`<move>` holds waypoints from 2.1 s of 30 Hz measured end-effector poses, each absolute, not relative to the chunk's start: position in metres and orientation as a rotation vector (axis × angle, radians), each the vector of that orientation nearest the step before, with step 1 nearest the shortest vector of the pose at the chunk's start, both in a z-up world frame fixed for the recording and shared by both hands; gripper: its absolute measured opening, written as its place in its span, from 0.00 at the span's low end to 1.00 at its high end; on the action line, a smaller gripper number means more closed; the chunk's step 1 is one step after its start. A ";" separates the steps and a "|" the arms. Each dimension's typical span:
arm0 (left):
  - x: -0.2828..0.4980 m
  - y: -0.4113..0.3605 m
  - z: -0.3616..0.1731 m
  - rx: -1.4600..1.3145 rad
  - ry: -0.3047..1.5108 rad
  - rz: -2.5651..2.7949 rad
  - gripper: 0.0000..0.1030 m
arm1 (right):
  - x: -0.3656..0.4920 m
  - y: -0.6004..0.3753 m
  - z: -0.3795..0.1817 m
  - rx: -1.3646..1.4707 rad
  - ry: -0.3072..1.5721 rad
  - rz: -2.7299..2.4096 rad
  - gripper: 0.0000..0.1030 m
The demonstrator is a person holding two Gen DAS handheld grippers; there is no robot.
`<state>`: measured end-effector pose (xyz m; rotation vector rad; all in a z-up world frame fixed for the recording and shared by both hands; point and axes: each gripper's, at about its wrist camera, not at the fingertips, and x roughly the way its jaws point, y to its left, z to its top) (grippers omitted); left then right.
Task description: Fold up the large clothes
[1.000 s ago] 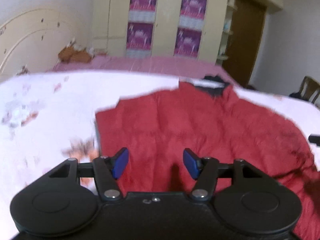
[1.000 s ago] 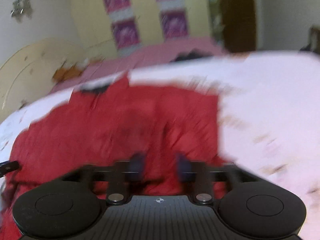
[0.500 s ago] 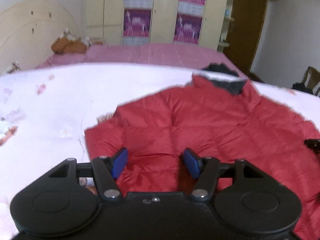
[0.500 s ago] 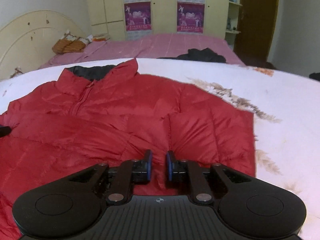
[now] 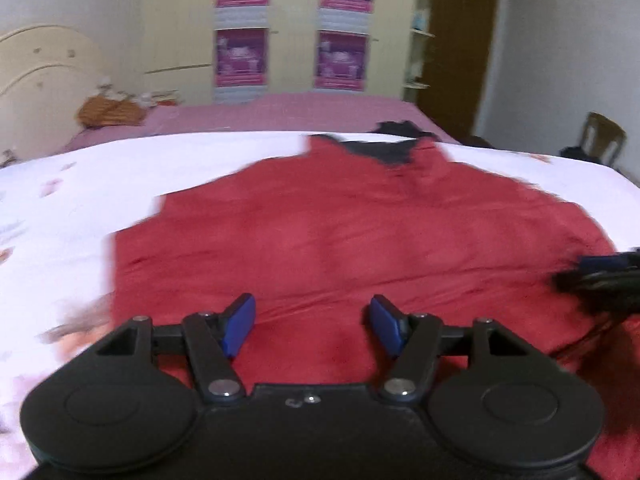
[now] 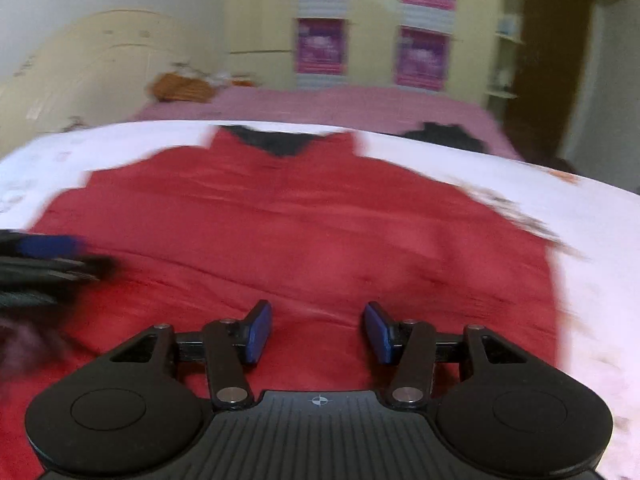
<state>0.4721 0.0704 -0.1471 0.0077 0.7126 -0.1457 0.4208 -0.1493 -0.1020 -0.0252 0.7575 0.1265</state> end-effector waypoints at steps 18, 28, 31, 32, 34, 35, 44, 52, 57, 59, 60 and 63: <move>0.434 0.086 -0.136 -0.016 0.702 -0.136 0.61 | 0.377 -0.176 -0.083 0.095 0.729 0.023 0.48; 0.439 0.091 -0.147 -0.036 0.703 -0.144 0.62 | 0.386 -0.184 -0.093 0.205 0.774 0.034 0.32; 0.440 0.092 -0.143 -0.027 0.712 -0.148 0.62 | 0.385 -0.183 -0.093 0.173 0.802 0.009 0.32; 0.438 0.093 -0.139 -0.030 0.706 -0.149 0.62 | 0.378 -0.184 -0.085 0.171 0.777 -0.012 0.32; 0.432 0.096 -0.133 -0.027 0.682 -0.153 0.63 | 0.364 -0.187 -0.066 0.170 0.686 -0.040 0.32; 0.433 0.098 -0.133 -0.026 0.686 -0.151 0.63 | 0.364 -0.187 -0.061 0.166 0.665 -0.043 0.32; 0.438 0.102 -0.145 -0.004 0.721 -0.167 0.64 | 0.393 -0.170 -0.094 0.099 0.841 -0.004 0.32; 0.444 0.098 -0.149 0.033 0.752 -0.171 0.65 | 0.393 -0.160 -0.095 0.023 0.856 0.002 0.32; 0.441 0.097 -0.140 0.044 0.771 -0.155 0.72 | 0.392 -0.161 -0.079 0.025 0.839 0.001 0.65; 0.436 0.096 -0.137 0.057 0.770 -0.128 0.75 | 0.381 -0.159 -0.068 0.022 0.767 0.018 0.96; 0.433 0.096 -0.135 0.064 0.765 -0.120 0.76 | 0.378 -0.157 -0.066 0.018 0.765 0.036 0.96; 0.417 0.097 -0.128 0.088 0.764 -0.113 0.76 | 0.366 -0.154 -0.061 0.015 0.768 0.077 0.95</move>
